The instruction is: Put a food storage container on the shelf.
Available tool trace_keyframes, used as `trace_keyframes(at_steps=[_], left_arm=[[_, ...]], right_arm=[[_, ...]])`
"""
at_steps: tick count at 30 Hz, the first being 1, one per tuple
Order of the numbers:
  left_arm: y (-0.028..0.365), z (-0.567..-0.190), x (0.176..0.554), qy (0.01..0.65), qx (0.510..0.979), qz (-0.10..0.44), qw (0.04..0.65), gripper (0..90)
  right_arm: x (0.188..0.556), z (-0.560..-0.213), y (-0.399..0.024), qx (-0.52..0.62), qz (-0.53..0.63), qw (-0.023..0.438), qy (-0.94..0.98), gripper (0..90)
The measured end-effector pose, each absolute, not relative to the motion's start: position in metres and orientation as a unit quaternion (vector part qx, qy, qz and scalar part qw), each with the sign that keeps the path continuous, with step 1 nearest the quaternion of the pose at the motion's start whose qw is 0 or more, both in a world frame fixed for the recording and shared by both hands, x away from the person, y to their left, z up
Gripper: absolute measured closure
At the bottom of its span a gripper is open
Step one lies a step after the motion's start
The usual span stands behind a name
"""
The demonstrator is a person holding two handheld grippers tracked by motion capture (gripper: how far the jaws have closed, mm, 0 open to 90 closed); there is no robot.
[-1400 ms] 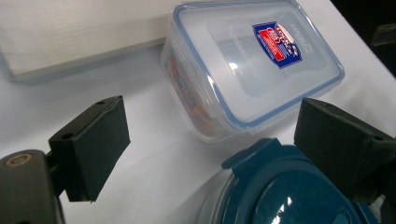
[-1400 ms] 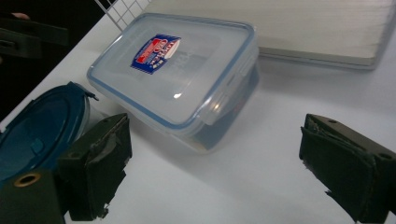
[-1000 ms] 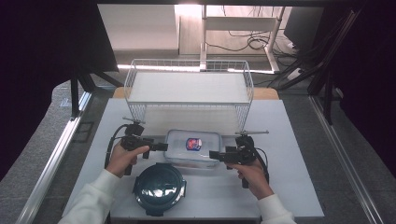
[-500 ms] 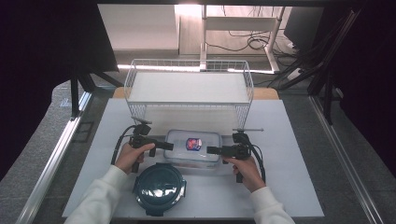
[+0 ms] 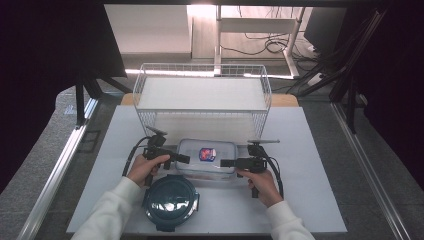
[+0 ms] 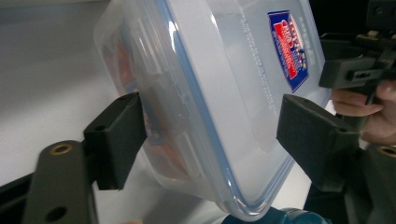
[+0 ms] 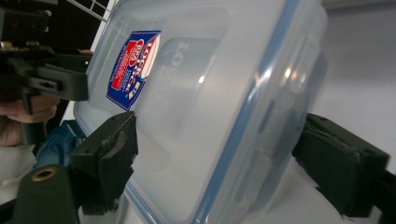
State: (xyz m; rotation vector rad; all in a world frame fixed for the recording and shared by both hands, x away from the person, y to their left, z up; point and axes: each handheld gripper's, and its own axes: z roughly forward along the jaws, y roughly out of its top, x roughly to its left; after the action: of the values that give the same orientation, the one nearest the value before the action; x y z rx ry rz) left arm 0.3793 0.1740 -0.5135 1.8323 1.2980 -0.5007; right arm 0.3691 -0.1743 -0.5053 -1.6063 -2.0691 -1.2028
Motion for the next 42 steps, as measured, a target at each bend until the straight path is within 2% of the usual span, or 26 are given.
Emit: trace_keyframes(at_steps=[3, 4, 15, 22, 42], left_arm=[[0.177, -0.512, 0.38, 0.518, 0.722, -0.2, 0.413, 28.2], [0.179, -0.512, 0.38, 0.518, 0.721, -0.203, 0.413, 32.2], [0.182, -0.508, 0.378, 0.533, 0.707, -0.206, 0.417, 38.7], [0.184, -0.5, 0.373, 0.538, 0.703, -0.185, 0.427, 44.6], [0.187, -0.485, 0.366, 0.515, 0.709, -0.164, 0.453, 48.4]], right_arm=[[0.369, -0.504, -0.177, -0.555, -0.415, 0.131, -0.709, 23.5], [0.368, -0.502, -0.18, -0.559, -0.417, 0.133, -0.705, 27.0], [0.365, -0.498, -0.185, -0.576, -0.421, 0.145, -0.686, 34.8], [0.36, -0.492, -0.186, -0.567, -0.435, 0.124, -0.688, 41.6], [0.356, -0.48, -0.19, -0.545, -0.457, 0.106, -0.695, 43.4]])
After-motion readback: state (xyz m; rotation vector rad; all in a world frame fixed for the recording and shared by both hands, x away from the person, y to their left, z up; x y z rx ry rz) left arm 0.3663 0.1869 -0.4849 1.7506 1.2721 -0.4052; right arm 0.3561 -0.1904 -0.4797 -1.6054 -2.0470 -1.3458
